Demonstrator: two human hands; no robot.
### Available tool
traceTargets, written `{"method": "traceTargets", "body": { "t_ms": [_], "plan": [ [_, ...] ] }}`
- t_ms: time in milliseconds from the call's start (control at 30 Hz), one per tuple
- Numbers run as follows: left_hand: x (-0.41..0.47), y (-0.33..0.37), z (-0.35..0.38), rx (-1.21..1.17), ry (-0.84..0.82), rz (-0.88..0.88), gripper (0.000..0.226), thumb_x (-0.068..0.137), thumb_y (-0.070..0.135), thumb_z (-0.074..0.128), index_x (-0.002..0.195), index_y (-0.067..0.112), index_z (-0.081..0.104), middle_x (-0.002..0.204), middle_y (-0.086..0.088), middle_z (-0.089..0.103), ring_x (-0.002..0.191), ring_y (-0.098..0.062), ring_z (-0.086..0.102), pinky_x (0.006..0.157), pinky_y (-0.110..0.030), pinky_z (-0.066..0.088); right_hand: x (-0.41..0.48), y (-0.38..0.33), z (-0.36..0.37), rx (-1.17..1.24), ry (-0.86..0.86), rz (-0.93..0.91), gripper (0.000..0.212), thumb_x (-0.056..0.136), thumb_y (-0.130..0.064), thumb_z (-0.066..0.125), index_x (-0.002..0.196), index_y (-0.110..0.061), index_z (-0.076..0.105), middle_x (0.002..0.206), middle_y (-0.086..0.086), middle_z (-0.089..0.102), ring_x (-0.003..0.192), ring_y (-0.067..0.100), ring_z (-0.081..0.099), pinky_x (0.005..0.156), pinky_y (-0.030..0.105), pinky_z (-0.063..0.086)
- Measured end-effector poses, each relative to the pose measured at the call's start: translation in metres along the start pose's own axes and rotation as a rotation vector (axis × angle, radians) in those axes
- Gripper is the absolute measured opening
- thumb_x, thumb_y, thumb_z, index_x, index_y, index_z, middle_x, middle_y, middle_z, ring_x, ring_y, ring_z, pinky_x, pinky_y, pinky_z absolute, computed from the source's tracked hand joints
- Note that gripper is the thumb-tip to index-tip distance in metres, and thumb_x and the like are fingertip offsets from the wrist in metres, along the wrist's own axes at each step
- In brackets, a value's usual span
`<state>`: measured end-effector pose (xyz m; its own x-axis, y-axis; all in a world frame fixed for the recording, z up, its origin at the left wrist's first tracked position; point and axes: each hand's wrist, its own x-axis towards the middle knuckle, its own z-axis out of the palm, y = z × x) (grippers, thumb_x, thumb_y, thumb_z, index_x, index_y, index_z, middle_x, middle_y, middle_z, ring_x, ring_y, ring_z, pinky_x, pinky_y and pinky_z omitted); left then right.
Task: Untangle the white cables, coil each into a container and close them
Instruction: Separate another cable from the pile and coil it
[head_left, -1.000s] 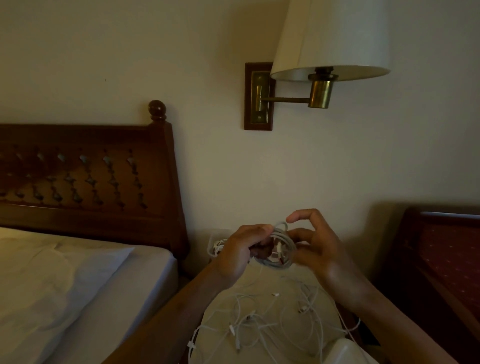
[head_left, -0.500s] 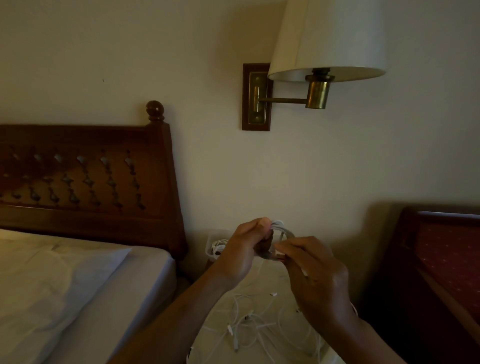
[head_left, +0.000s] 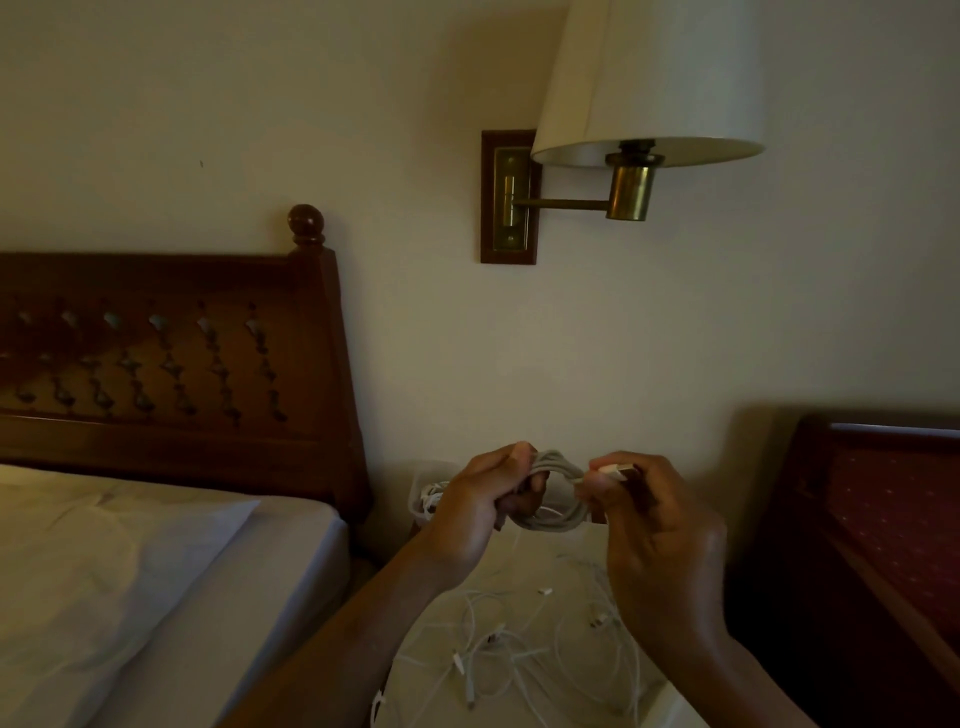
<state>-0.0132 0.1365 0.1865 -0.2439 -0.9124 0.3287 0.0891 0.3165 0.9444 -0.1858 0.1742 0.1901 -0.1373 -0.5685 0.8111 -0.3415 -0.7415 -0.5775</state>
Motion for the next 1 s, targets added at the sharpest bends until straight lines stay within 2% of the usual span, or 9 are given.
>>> {"method": "traceTargets", "body": {
  "t_ms": [67, 167, 300, 400, 467, 667, 733, 833, 1000],
  "plan": [
    [-0.001, -0.001, 0.002, -0.007, 0.009, -0.003, 0.043, 0.104, 0.042, 0.039, 0.080, 0.013, 0.059, 0.062, 0.001, 0.035, 0.063, -0.030, 0.020, 0.062, -0.038, 0.021, 0.000, 0.002, 0.003, -0.061, -0.015, -0.005, 0.018, 0.098, -0.029, 0.062, 0.101, -0.013, 0.071, 0.089, -0.008, 0.072, 0.080, 0.010, 0.072, 0.063, 0.035, 0.060],
    [-0.003, 0.001, 0.004, -0.072, 0.012, -0.037, 0.041, 0.104, 0.037, 0.039, 0.083, 0.005, 0.055, 0.061, 0.002, 0.037, 0.064, -0.032, 0.021, 0.067, -0.042, 0.023, 0.000, 0.001, 0.008, -0.105, -0.007, -0.008, 0.010, 0.098, -0.017, 0.065, 0.102, -0.009, 0.070, 0.090, -0.006, 0.072, 0.081, 0.006, 0.071, 0.064, 0.029, 0.060],
    [-0.006, 0.006, 0.005, -0.190, -0.039, -0.091, 0.038, 0.109, 0.027, 0.037, 0.086, 0.005, 0.057, 0.060, 0.008, 0.047, 0.063, -0.021, 0.027, 0.074, -0.042, 0.028, 0.001, 0.004, 0.012, -0.118, -0.013, 0.016, 0.010, 0.094, -0.009, 0.067, 0.104, -0.009, 0.069, 0.091, -0.003, 0.072, 0.082, 0.005, 0.072, 0.065, 0.023, 0.060],
    [-0.008, 0.014, 0.005, -0.301, -0.097, -0.119, 0.035, 0.106, 0.029, 0.042, 0.084, 0.009, 0.062, 0.060, 0.004, 0.043, 0.065, -0.023, 0.020, 0.066, -0.034, 0.028, 0.001, 0.002, 0.016, -0.073, -0.053, 0.094, 0.012, 0.097, -0.007, 0.063, 0.107, -0.013, 0.064, 0.092, -0.016, 0.072, 0.082, -0.003, 0.071, 0.062, 0.011, 0.055],
    [-0.007, 0.019, 0.007, -0.333, -0.130, -0.135, 0.036, 0.105, 0.032, 0.044, 0.083, 0.011, 0.063, 0.061, 0.002, 0.039, 0.069, -0.031, 0.013, 0.066, -0.033, 0.031, 0.002, 0.001, 0.019, -0.029, -0.082, 0.133, 0.012, 0.101, -0.006, 0.056, 0.105, -0.018, 0.054, 0.082, -0.020, 0.071, 0.077, -0.007, 0.069, 0.056, 0.005, 0.049],
    [-0.008, 0.021, 0.006, -0.294, -0.153, -0.162, 0.038, 0.105, 0.036, 0.044, 0.082, 0.012, 0.063, 0.061, 0.002, 0.042, 0.063, -0.017, 0.032, 0.063, -0.028, 0.036, 0.003, 0.003, 0.026, 0.041, -0.061, 0.157, 0.012, 0.104, -0.012, 0.045, 0.099, -0.022, 0.044, 0.087, -0.015, 0.066, 0.060, 0.008, 0.062, 0.046, 0.013, 0.044],
    [-0.009, 0.020, 0.006, -0.292, -0.163, -0.169, 0.038, 0.104, 0.035, 0.045, 0.083, 0.011, 0.064, 0.062, 0.000, 0.048, 0.063, -0.016, 0.040, 0.066, -0.028, 0.039, 0.002, 0.002, 0.028, 0.091, -0.029, 0.179, 0.005, 0.103, -0.024, 0.042, 0.098, -0.024, 0.044, 0.083, -0.013, 0.066, 0.060, 0.010, 0.062, 0.049, 0.019, 0.049],
    [-0.010, 0.019, 0.003, -0.324, -0.224, -0.176, 0.034, 0.105, 0.029, 0.049, 0.088, 0.006, 0.067, 0.071, -0.005, 0.061, 0.068, -0.018, 0.053, 0.072, -0.027, 0.047, 0.003, 0.001, 0.027, 0.182, -0.013, 0.234, 0.011, 0.100, -0.036, 0.039, 0.100, -0.025, 0.043, 0.082, -0.006, 0.067, 0.057, 0.017, 0.066, 0.050, 0.032, 0.056],
    [-0.009, 0.018, 0.000, -0.394, -0.220, -0.222, 0.028, 0.102, 0.021, 0.052, 0.093, 0.002, 0.070, 0.074, -0.008, 0.061, 0.074, -0.021, 0.059, 0.077, -0.032, 0.050, 0.010, 0.005, 0.023, 0.223, -0.031, 0.307, 0.013, 0.099, -0.038, 0.041, 0.101, -0.026, 0.046, 0.076, 0.001, 0.066, 0.059, 0.013, 0.068, 0.049, 0.023, 0.053]
  ]
}}
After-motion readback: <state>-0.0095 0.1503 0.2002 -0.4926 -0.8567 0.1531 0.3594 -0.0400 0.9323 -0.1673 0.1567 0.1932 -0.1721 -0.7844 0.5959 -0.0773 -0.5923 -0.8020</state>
